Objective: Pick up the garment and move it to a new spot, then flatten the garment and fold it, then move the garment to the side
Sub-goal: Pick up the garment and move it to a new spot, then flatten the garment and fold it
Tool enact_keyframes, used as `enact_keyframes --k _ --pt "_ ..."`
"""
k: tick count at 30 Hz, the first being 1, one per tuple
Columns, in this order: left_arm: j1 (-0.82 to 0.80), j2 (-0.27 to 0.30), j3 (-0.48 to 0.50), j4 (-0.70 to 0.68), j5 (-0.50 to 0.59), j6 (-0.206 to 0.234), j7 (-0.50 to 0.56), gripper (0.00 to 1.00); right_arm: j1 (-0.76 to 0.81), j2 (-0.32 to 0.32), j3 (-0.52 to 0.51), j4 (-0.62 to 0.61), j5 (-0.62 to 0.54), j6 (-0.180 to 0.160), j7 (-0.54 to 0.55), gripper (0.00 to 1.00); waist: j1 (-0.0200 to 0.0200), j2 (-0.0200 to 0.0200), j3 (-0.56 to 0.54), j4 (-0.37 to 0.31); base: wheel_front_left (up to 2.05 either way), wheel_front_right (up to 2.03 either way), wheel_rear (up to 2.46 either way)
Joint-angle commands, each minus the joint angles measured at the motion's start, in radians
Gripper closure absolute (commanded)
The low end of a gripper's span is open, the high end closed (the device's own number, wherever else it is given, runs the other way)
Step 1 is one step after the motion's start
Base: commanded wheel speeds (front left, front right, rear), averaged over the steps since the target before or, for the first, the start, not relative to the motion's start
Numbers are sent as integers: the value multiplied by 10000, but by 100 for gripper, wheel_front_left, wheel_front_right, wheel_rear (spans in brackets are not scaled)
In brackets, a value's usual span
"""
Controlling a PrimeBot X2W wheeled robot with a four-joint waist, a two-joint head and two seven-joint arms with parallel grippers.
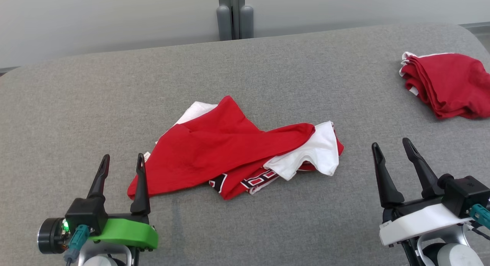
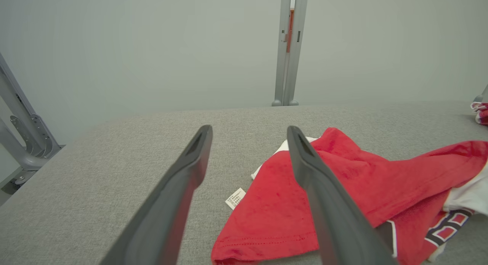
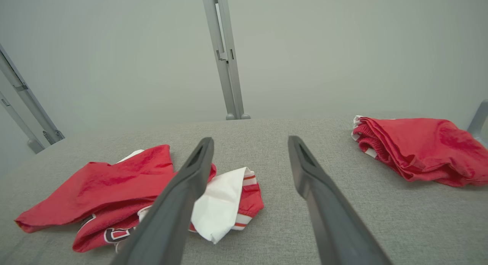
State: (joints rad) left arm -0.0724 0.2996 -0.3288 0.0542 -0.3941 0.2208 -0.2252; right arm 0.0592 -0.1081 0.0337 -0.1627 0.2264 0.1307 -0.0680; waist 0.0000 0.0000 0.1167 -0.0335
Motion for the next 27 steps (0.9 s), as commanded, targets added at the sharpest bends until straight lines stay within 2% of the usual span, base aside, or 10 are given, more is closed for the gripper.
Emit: enact_keyframes --k 1,20,24,27 --pt "74 98 -17 -63 -26 55 17 0 20 7 30 -37 -20 0 -13 0 0 0 13 -4 0 0 0" --pt "-282 200 -202 -245 131 99 76 0 -97 49 77 -51 33 0 -30 0 0 0 175 15 0 0 0" --pt "-840 99 -651 -418 341 -208 225 0 -181 57 1 -155 26 0 15 0 0 0 421 101 0 0 0" --pt "-1615 -185 -1257 -515 529 -616 603 0 -326 38 10 -272 -24 0 38 0 0 0 769 120 0 0 0"
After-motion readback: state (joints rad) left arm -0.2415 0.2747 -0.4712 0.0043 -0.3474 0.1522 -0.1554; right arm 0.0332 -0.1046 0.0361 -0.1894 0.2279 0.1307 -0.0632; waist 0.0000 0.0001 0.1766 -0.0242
